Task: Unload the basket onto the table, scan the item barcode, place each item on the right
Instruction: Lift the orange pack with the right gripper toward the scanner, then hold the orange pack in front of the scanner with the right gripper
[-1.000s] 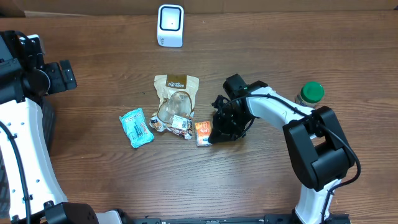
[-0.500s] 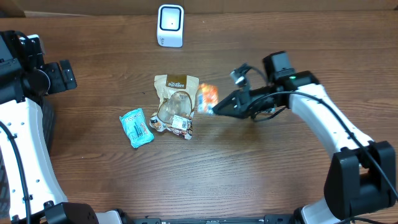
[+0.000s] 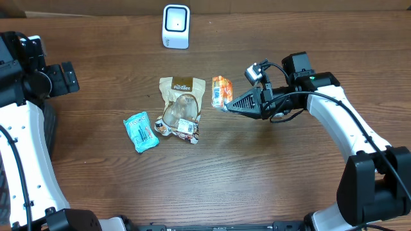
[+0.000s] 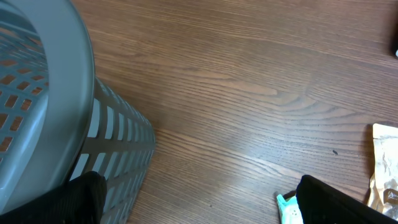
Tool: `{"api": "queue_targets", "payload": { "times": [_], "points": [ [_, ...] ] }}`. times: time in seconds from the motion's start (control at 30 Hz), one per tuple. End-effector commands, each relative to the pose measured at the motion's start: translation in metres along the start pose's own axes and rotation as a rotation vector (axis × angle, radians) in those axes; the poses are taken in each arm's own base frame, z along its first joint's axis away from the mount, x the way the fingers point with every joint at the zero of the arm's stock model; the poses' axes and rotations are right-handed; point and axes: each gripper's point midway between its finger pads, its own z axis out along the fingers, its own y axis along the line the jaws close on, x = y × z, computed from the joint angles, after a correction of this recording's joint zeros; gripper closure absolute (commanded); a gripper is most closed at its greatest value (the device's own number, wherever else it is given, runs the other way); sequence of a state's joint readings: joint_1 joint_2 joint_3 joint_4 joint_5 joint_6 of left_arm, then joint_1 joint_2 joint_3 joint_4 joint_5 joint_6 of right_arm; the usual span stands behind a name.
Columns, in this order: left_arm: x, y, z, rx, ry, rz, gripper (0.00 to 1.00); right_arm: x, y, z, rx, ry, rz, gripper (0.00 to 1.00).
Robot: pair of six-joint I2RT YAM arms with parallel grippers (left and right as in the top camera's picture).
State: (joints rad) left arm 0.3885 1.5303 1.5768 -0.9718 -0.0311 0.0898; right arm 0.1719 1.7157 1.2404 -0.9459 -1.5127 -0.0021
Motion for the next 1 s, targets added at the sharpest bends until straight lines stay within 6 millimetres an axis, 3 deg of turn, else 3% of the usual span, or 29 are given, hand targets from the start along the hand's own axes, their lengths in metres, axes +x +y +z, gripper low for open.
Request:
{"api": "queue_targets", "payload": {
  "times": [0.0,0.33,0.5,0.6,0.7,0.97],
  "points": [
    [0.001,0.000,0.002,-0.001,0.005,0.026,0.00,0.006,-0.014,0.003,0.128,0.007,-0.017,0.96],
    [0.002,0.000,0.002,-0.001,0.005,0.026,0.00,0.018,-0.106,-0.003,0.745,0.003,0.154,0.96],
    [0.002,0.000,0.002,-0.001,0.005,0.026,0.01,0.008,-0.118,-0.010,0.986,-0.027,0.145,0.96],
    [0.002,0.000,0.002,-0.001,0.005,0.026,0.00,-0.018,-0.107,-0.019,1.151,-0.070,0.098,0.96],
    [0.002,0.000,0.002,-0.001,0.005,0.026,0.00,-0.060,-0.089,-0.024,1.269,-0.121,0.021,0.96],
    [0.002,0.000,0.002,-0.001,0.005,0.026,0.01,-0.204,-0.067,-0.036,1.519,-0.345,-0.327,0.96]
  ]
}}
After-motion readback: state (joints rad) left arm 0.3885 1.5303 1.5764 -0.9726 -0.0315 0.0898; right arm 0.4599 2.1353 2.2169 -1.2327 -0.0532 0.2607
